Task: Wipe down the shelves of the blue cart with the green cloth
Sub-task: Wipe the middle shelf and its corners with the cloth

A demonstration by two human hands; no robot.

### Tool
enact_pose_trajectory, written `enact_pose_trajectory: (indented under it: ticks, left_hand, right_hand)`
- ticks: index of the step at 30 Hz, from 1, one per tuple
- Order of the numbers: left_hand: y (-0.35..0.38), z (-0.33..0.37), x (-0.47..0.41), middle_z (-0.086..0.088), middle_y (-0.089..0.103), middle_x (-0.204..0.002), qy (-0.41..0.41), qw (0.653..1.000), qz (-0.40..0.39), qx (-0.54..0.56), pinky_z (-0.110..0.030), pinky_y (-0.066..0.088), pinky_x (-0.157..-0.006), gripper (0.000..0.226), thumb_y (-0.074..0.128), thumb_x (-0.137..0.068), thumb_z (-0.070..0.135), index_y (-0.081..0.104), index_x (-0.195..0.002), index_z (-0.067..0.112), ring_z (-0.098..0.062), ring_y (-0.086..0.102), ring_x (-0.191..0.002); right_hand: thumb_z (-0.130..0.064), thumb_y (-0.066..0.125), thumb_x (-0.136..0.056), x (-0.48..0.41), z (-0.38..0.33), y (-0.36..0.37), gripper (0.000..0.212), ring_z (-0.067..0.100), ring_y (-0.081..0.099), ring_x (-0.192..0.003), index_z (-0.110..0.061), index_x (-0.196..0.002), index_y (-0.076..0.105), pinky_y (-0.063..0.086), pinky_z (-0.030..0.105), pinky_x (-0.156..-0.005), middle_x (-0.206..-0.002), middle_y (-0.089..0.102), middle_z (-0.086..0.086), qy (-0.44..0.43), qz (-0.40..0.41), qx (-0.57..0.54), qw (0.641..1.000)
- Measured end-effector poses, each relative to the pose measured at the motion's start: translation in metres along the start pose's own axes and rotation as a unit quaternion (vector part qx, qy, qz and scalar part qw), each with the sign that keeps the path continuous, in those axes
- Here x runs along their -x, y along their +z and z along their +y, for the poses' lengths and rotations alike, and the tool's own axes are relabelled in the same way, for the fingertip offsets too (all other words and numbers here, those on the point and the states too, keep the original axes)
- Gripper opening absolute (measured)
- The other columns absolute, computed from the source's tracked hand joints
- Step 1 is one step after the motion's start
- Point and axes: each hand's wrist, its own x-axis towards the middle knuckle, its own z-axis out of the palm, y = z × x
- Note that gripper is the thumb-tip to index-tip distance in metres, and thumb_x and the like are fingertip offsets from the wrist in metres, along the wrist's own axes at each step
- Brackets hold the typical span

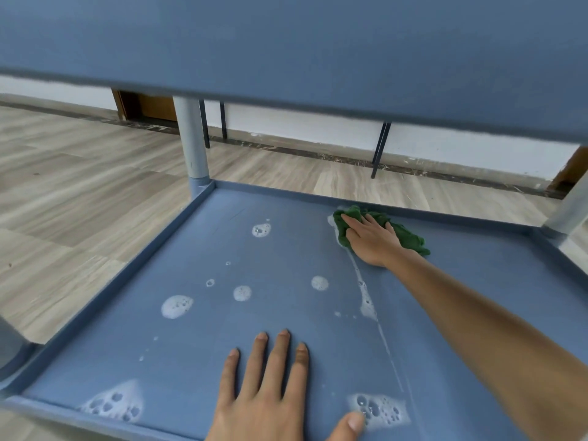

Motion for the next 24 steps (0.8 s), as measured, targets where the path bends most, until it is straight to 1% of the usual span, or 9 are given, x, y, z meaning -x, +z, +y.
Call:
enact_pose_trajectory:
  ticks: [2, 6, 9, 12, 15, 18, 20, 22, 24]
  left_hand:
    - [-0.003, 0.002, 0.000, -0.007, 0.071, -0.125, -0.006, 1.000, -0.008, 0.008, -0.061, 0.053, -0.090, 0.085, 0.040, -0.075, 0.085, 0.079, -0.107, 0.016, -0.034, 0.067, -0.115]
    - [-0.007, 0.003, 0.000, -0.009, 0.068, -0.130, -0.007, 0.998, -0.060, 0.024, -0.063, 0.050, -0.094, 0.085, 0.043, -0.076, 0.083, 0.076, -0.114, 0.014, -0.035, 0.064, -0.120]
    - [-0.012, 0.002, 0.001, -0.008, 0.064, -0.135, -0.019, 0.993, -0.106, 0.040, -0.062, 0.046, -0.100, 0.090, 0.029, -0.084, 0.084, 0.073, -0.120, 0.014, -0.034, 0.059, -0.127]
    - [-0.017, 0.003, -0.001, -0.007, 0.060, -0.141, -0.025, 0.988, -0.145, 0.040, -0.060, 0.041, -0.107, 0.092, 0.020, -0.087, 0.085, 0.068, -0.127, 0.017, -0.032, 0.053, -0.133]
    - [-0.020, 0.002, 0.002, -0.001, 0.048, -0.152, -0.025, 0.983, -0.180, 0.037, -0.056, 0.026, -0.117, 0.099, 0.006, -0.084, 0.088, 0.057, -0.139, 0.022, -0.028, 0.037, -0.144]
    - [-0.023, -0.001, 0.003, 0.001, 0.035, -0.160, -0.015, 0.982, -0.188, 0.029, -0.052, 0.013, -0.121, 0.109, -0.013, -0.079, 0.087, 0.045, -0.148, 0.025, -0.026, 0.023, -0.150]
    - [-0.027, -0.001, 0.002, 0.003, 0.029, -0.162, -0.007, 0.982, -0.188, 0.029, -0.050, 0.011, -0.121, 0.111, -0.022, -0.077, 0.083, 0.038, -0.151, 0.027, -0.024, 0.018, -0.151]
    - [-0.031, -0.002, 0.001, 0.003, 0.029, -0.162, 0.000, 0.982, -0.182, 0.050, -0.048, 0.012, -0.120, 0.108, -0.026, -0.080, 0.076, 0.038, -0.151, 0.027, -0.023, 0.019, -0.150]
    - [-0.032, -0.010, -0.002, 0.007, 0.033, -0.160, 0.006, 0.980, -0.182, 0.078, -0.045, 0.015, -0.119, 0.094, -0.021, -0.088, 0.066, 0.040, -0.150, 0.031, -0.020, 0.023, -0.149]
  right_hand:
    - [-0.035, 0.014, -0.104, 0.023, -0.004, 0.002, 0.057, 0.019, 0.002, -0.156, -0.037, -0.160, 0.006, 0.004, 0.058, -0.123, -0.170, 0.006, -0.007, -0.008, -0.009, 0.008, 1.000]
    - [-0.031, 0.019, -0.104, 0.086, -0.021, 0.010, 0.057, 0.021, 0.002, -0.155, -0.033, -0.160, 0.009, 0.006, 0.060, -0.122, -0.169, 0.008, -0.004, -0.019, -0.019, 0.026, 0.999]
    - [-0.035, 0.020, -0.105, 0.147, -0.037, 0.018, 0.056, 0.018, 0.002, -0.155, -0.040, -0.159, 0.007, 0.002, 0.053, -0.123, -0.169, 0.012, -0.006, 0.001, -0.007, -0.016, 1.000]
    - [-0.039, 0.023, -0.106, 0.203, -0.055, 0.021, 0.055, 0.016, -0.001, -0.156, -0.043, -0.159, 0.008, -0.002, 0.048, -0.124, -0.169, 0.011, -0.005, 0.031, -0.005, -0.028, 0.999]
    - [-0.040, 0.023, -0.105, 0.253, -0.072, 0.024, 0.057, 0.017, -0.008, -0.156, -0.044, -0.159, 0.003, -0.005, 0.047, -0.124, -0.170, 0.004, -0.003, 0.059, -0.013, -0.037, 0.998]
    - [-0.044, 0.019, -0.104, 0.296, -0.089, 0.029, 0.058, 0.017, -0.014, -0.155, -0.044, -0.158, 0.000, -0.010, 0.046, -0.124, -0.170, -0.002, -0.001, 0.076, -0.025, -0.042, 0.996]
    - [-0.046, 0.016, -0.104, 0.311, -0.096, 0.031, 0.057, 0.018, -0.015, -0.155, -0.044, -0.159, 0.000, -0.012, 0.045, -0.123, -0.170, -0.003, -0.001, 0.088, -0.020, -0.039, 0.995]
    - [-0.045, 0.015, -0.105, 0.315, -0.100, 0.030, 0.056, 0.019, -0.014, -0.155, -0.043, -0.159, 0.001, -0.011, 0.045, -0.123, -0.170, -0.003, 0.000, 0.095, -0.016, -0.037, 0.995]
    - [-0.043, 0.017, -0.106, 0.311, -0.102, 0.030, 0.056, 0.020, -0.012, -0.155, -0.042, -0.159, 0.002, -0.010, 0.047, -0.123, -0.170, -0.001, 0.002, 0.097, -0.013, -0.030, 0.995]
